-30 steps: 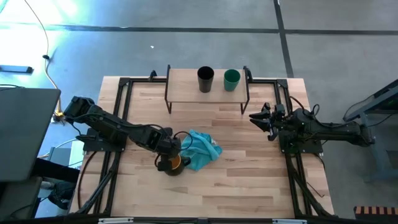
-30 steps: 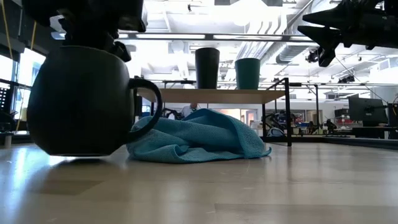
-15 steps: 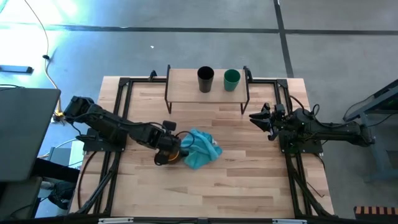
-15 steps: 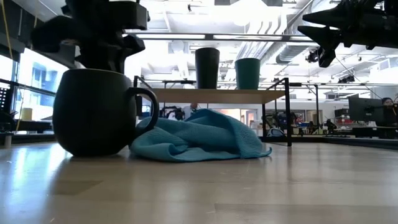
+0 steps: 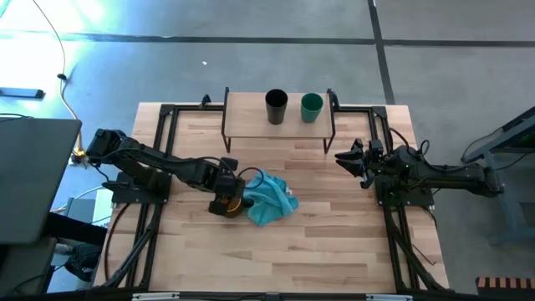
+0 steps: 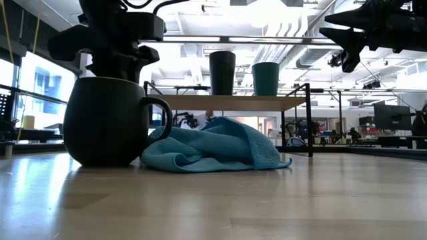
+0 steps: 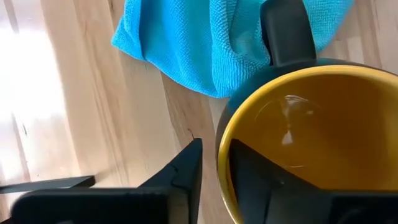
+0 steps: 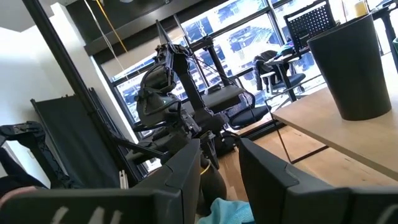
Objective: Stack small to large cups/mugs on shelf
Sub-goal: Put the black mug on the shelf
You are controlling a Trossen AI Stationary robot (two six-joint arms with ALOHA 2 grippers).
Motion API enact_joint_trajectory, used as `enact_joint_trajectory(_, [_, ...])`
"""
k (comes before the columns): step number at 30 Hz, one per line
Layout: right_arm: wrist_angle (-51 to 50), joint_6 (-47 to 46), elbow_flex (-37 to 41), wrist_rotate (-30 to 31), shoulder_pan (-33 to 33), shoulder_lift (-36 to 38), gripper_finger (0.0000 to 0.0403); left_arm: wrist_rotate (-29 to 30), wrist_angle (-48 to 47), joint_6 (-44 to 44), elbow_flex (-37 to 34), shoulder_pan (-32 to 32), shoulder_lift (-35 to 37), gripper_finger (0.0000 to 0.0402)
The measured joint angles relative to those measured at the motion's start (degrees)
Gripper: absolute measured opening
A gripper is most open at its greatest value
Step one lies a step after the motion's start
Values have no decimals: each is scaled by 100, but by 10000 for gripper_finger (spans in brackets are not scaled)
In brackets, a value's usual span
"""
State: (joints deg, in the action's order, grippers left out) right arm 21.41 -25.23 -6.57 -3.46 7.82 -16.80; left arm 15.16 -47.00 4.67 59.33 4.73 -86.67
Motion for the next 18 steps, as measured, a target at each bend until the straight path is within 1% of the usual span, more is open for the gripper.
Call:
enact_joint_trajectory(4, [0,8,0,0,1,0,103,-78,0,-146,0,13,0,83])
enact_joint_trajectory(12, [-2,17,0,0,0,0,103,-380,-43,-714,0,4,0,87])
enact_joint_trajectory(18, [-39,17,0,0,-1,1,103,-548,-231,-1537,0,4,0,104])
